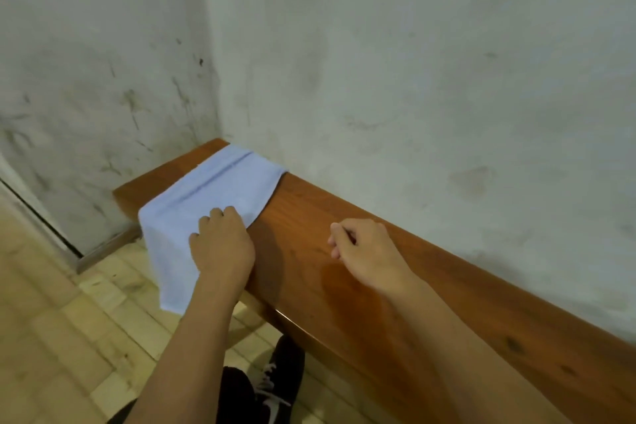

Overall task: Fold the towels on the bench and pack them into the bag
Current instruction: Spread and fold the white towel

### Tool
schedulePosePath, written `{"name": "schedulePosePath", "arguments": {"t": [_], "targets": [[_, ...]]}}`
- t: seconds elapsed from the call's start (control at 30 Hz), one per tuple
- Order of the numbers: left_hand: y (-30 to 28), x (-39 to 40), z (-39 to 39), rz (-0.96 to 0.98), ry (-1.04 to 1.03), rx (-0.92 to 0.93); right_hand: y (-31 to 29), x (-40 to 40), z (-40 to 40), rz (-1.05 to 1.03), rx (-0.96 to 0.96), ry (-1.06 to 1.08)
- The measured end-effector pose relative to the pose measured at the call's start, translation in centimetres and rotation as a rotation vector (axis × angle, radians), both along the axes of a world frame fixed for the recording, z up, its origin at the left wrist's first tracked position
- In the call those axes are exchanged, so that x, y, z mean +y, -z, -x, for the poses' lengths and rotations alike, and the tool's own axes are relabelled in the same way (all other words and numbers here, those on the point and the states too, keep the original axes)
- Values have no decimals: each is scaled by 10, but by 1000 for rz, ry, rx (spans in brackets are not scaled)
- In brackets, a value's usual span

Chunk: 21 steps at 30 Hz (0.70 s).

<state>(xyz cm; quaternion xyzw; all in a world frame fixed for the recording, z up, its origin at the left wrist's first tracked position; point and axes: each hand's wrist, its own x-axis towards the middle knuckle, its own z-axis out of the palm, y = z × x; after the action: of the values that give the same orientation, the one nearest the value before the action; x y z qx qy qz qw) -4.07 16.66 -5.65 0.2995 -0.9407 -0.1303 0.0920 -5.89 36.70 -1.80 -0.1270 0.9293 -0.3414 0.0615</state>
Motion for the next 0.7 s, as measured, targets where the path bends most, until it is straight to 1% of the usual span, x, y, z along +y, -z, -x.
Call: {"name": "schedulePosePath", "arguments": {"t": [0.1, 0.2, 0.27, 0.33, 0.4, 0.43, 0.5, 0.6, 0.7], "targets": [[1, 12, 1, -116, 69, 71, 3, 0, -4, -19, 3, -14], [0, 30, 0, -251, 121, 77, 3, 10, -9, -48, 16, -5], [-3, 35, -3, -275, 113, 129, 1, 22, -13, -49, 10, 0], [-1, 24, -6, -188, 67, 161, 0, 34, -17, -40, 2, -3], [0, 11, -8, -37, -1, 102, -1, 50, -22, -36, 1, -3], [-1, 8, -9, 10, -19, 76, -1, 56, -24, -33, 1, -7], [-3, 10, -10, 21, -9, 25, 1, 65, -28, -13, -13, -16], [-5, 23, -5, -115, 53, 21, 1, 67, -35, 42, -36, -7], [-9, 47, -1, -337, 273, 33, 5, 65, -43, 58, -95, -11]]}}
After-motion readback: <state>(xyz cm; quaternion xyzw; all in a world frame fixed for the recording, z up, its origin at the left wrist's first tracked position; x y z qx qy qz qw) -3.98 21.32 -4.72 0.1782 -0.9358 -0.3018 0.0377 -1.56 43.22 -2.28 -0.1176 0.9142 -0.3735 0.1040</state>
